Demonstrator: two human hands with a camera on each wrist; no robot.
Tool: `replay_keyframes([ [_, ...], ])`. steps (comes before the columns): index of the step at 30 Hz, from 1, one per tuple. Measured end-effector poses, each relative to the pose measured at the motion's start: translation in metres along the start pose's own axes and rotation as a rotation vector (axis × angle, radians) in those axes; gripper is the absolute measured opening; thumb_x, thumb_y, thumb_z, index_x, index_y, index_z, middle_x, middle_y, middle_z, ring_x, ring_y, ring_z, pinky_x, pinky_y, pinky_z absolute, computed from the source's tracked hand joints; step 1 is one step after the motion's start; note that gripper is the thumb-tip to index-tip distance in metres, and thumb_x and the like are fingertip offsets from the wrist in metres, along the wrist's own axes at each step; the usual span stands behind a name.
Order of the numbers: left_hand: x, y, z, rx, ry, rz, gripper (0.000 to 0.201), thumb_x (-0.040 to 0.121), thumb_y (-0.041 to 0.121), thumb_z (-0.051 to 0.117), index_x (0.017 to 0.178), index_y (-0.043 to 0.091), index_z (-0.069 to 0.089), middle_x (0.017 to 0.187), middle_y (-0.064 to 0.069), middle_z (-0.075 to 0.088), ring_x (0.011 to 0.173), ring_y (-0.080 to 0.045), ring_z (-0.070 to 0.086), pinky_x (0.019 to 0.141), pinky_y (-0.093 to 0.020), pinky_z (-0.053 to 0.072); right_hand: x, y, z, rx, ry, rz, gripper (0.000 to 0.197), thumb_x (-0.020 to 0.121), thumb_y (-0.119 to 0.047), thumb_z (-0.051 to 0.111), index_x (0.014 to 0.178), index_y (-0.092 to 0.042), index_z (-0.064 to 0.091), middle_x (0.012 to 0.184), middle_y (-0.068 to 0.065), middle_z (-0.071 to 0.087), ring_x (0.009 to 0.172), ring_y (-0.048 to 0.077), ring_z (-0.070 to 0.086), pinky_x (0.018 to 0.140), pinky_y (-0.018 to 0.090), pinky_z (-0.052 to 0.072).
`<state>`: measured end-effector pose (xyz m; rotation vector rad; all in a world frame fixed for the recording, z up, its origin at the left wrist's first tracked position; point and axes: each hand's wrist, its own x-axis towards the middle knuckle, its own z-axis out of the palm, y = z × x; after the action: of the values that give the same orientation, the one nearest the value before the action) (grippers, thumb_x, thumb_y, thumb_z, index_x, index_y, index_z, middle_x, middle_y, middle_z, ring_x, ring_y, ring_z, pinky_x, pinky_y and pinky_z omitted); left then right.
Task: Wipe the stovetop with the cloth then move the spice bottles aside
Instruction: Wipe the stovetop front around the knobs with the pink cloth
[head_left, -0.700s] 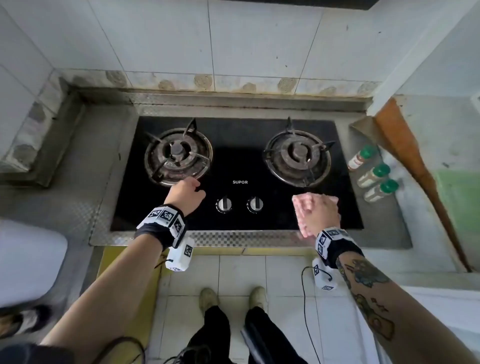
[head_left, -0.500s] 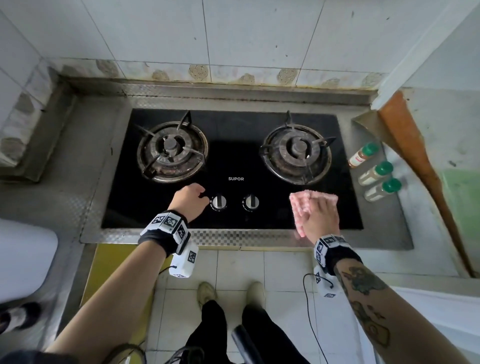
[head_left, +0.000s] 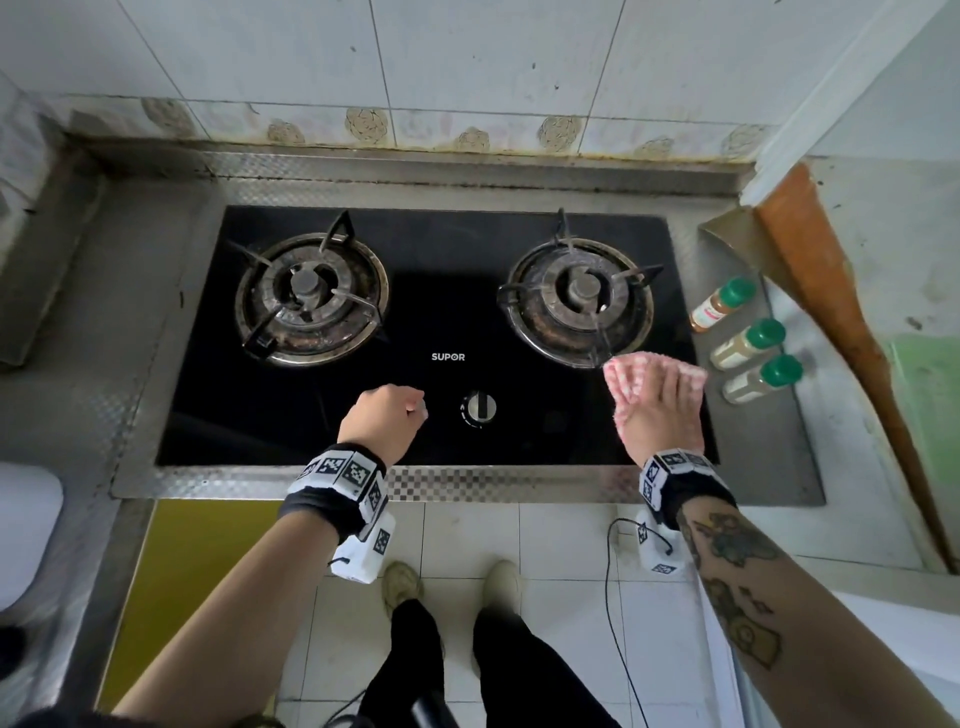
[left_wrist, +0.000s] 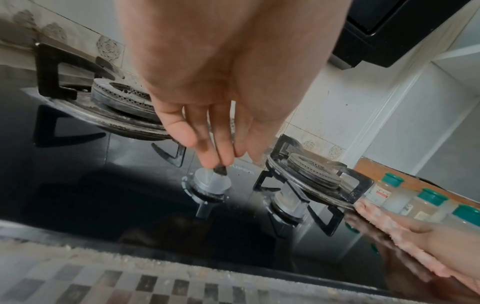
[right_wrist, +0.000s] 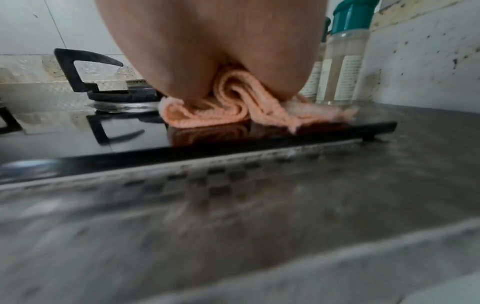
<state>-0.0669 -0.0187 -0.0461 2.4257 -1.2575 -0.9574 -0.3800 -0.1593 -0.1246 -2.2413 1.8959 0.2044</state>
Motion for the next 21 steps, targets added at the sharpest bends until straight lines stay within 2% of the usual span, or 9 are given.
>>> replay_keyframes([
  [2,0.0,0.002,0.0,0.038,0.028,-0.015,0.028,0.092,0.03,0.053,0.114,0.024,0.07,0.111,-0.002,0.068,0.1,-0.027,0.064,0.084,-0.041,0.056,-0.014,-0.009,0.005,0.017,-0.001,-0.01,0.073,0.094,-0.025,0.047,0.152,-0.004,0.007,0.155,0.031,0.017,0.145,0.044,0.013,0.119,0.051,0.005],
  [5,-0.001,0.004,0.002,0.088,0.059,-0.01,0.027,0.092,0.032,0.054,0.113,0.022,0.068,0.107,-0.004,0.063,0.095,-0.029,0.064,0.075,-0.039,0.055,-0.04,-0.029,0.016,0.069,0.005,-0.071,0.066,0.099,-0.025,0.034,0.153,-0.009,-0.001,0.158,0.029,0.008,0.147,0.042,0.005,0.121,0.05,0.002],
  [9,-0.001,0.004,0.007,0.166,0.097,-0.035,0.031,0.093,0.03,0.055,0.121,0.022,0.065,0.113,-0.004,0.062,0.093,-0.029,0.065,0.079,-0.04,0.053,-0.058,-0.068,0.03,0.081,-0.094,-0.155,0.062,0.102,-0.031,0.02,0.152,-0.014,-0.013,0.16,0.024,-0.01,0.147,0.038,-0.011,0.12,0.047,-0.007],
  [11,0.0,0.004,0.008,0.162,0.104,-0.037,0.031,0.093,0.025,0.055,0.123,0.021,0.064,0.113,-0.004,0.063,0.095,-0.029,0.065,0.082,-0.039,0.05,-0.059,-0.089,0.032,0.102,-0.102,-0.226,0.061,0.102,-0.033,0.017,0.151,-0.018,-0.015,0.16,0.021,-0.013,0.147,0.037,-0.015,0.119,0.045,-0.011],
  [15,0.002,0.004,0.009,0.166,0.117,-0.047,0.032,0.091,0.015,0.056,0.121,0.019,0.066,0.111,-0.005,0.065,0.098,-0.029,0.064,0.086,-0.039,0.05,-0.044,-0.112,0.034,0.114,-0.068,-0.395,0.059,0.104,-0.035,0.019,0.154,-0.014,-0.005,0.16,0.026,-0.005,0.147,0.041,-0.011,0.117,0.047,-0.015],
  [18,0.003,0.004,0.009,0.188,0.13,-0.055,0.032,0.091,0.018,0.056,0.121,0.022,0.067,0.111,-0.003,0.065,0.099,-0.028,0.064,0.086,-0.039,0.048,-0.026,-0.1,0.039,-0.003,-0.1,-0.511,0.064,0.1,-0.042,0.003,0.153,-0.006,0.005,0.16,0.025,0.006,0.148,0.04,-0.007,0.12,0.054,-0.001],
  [21,0.006,0.003,0.01,0.193,0.148,-0.06,0.031,0.092,0.021,0.057,0.121,0.024,0.067,0.112,-0.001,0.066,0.099,-0.027,0.064,0.084,-0.038,0.047,-0.03,-0.063,0.034,-0.096,-0.112,-0.51,0.063,0.099,-0.038,0.006,0.151,-0.003,0.016,0.159,0.023,0.013,0.149,0.039,-0.001,0.119,0.052,0.007],
])
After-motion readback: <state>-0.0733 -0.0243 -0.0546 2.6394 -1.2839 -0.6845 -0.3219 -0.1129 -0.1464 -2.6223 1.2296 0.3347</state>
